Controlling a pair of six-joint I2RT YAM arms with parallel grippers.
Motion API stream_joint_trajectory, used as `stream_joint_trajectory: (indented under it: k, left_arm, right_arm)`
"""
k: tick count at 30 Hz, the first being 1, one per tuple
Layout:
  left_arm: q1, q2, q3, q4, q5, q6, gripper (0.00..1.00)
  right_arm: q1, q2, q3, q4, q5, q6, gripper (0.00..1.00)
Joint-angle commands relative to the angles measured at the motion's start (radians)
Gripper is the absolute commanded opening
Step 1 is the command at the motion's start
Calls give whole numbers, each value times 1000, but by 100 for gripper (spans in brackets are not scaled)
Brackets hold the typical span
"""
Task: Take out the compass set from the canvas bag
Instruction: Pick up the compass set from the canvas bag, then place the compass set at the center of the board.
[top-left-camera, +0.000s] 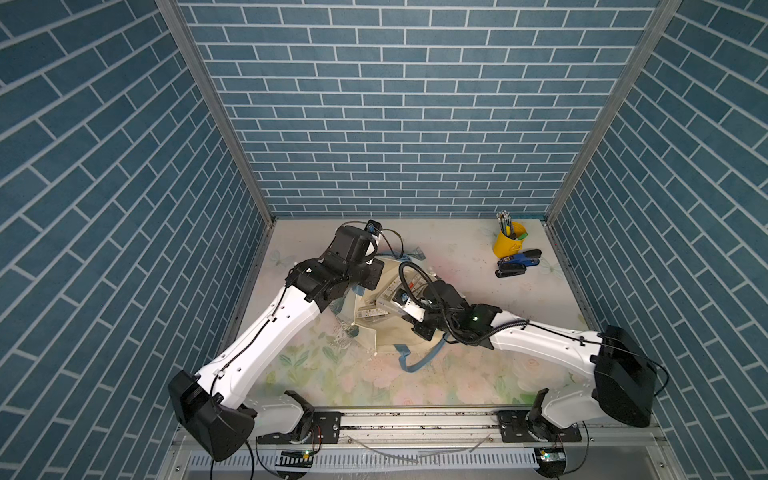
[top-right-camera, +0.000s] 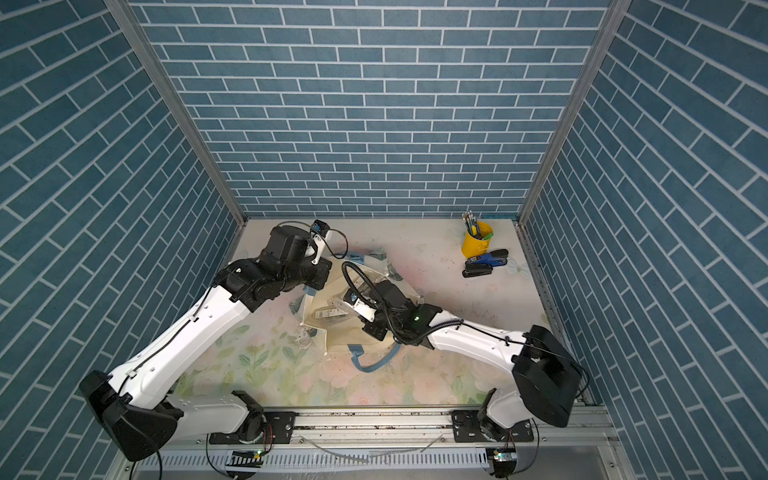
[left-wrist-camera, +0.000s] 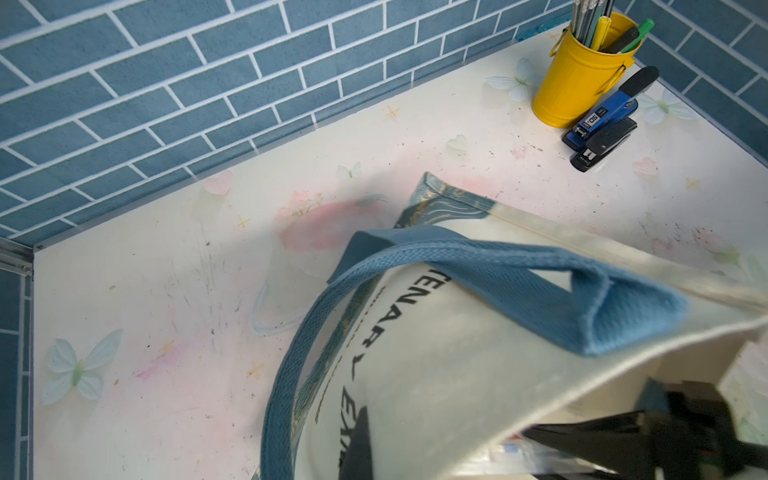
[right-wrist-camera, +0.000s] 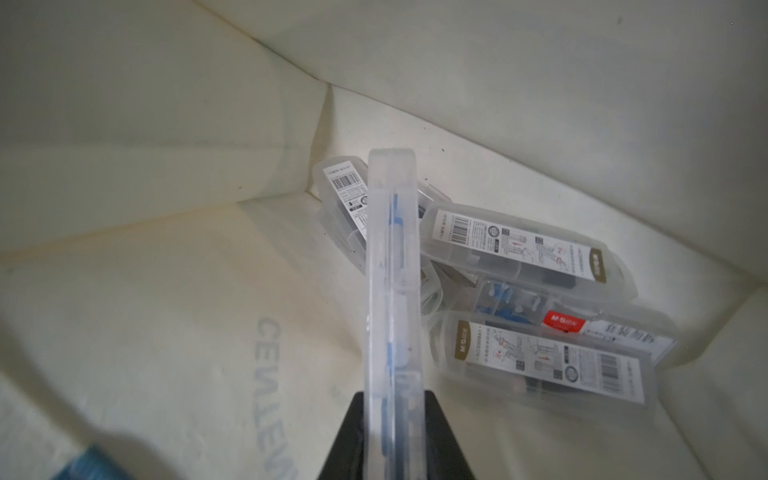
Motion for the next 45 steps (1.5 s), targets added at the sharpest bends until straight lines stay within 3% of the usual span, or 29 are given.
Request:
stream_joint_trajectory:
  k: [1,13,22,31,38,45]
  left_arm:
    - [7,-40,3,43,-32,-8,0]
    - [12,-41,-35,73,-65,-2,0]
    - [23,-41,-41,74,-74,-6,0]
    - [30,-64,-74,87,-23,18,0]
    - [31,-48,-62,63,29,22,0]
    - [30,-53,-73,38,40,53,0]
  right_arm:
    - [19,24,68,87,-7,88,4]
    - [19,-248,-19,-57,-24,127,5]
    - [17,-419,44,-154,-34,132,1]
    - [-149,-577,-79,-158,145,280,0]
    - [-183,-637,-228,-31,257,295,0]
    - [-198,-779,-315,-101,356,373,0]
